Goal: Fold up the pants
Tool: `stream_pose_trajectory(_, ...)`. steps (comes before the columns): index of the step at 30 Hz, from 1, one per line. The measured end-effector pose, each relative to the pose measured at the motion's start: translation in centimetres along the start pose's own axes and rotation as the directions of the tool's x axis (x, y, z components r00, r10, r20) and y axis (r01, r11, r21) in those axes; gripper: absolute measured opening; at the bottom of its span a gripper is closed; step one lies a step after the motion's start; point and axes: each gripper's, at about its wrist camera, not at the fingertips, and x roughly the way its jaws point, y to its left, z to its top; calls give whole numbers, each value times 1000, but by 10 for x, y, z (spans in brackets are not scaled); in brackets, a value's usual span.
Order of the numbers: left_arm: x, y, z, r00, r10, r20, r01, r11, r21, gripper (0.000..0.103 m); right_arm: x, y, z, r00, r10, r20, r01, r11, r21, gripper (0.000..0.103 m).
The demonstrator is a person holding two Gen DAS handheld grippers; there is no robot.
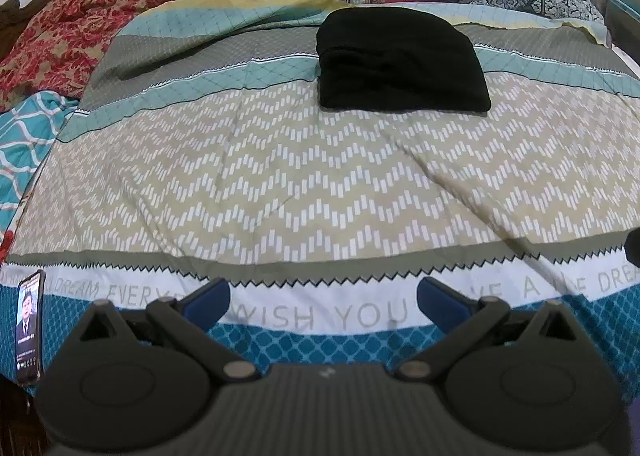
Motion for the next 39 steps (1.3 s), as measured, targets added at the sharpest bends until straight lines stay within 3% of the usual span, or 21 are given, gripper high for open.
stream_pose_trajectory(23,17,-24,40,1000,-4,17,3,999,41,103,28,-6,29,1000,5,29,-5,1000,-1,90)
stream_pose_trajectory(39,37,-18,50,1000,-18,-14,18,1000,5,103,44,-2,37,1000,-1,8,1,1000,-21,90)
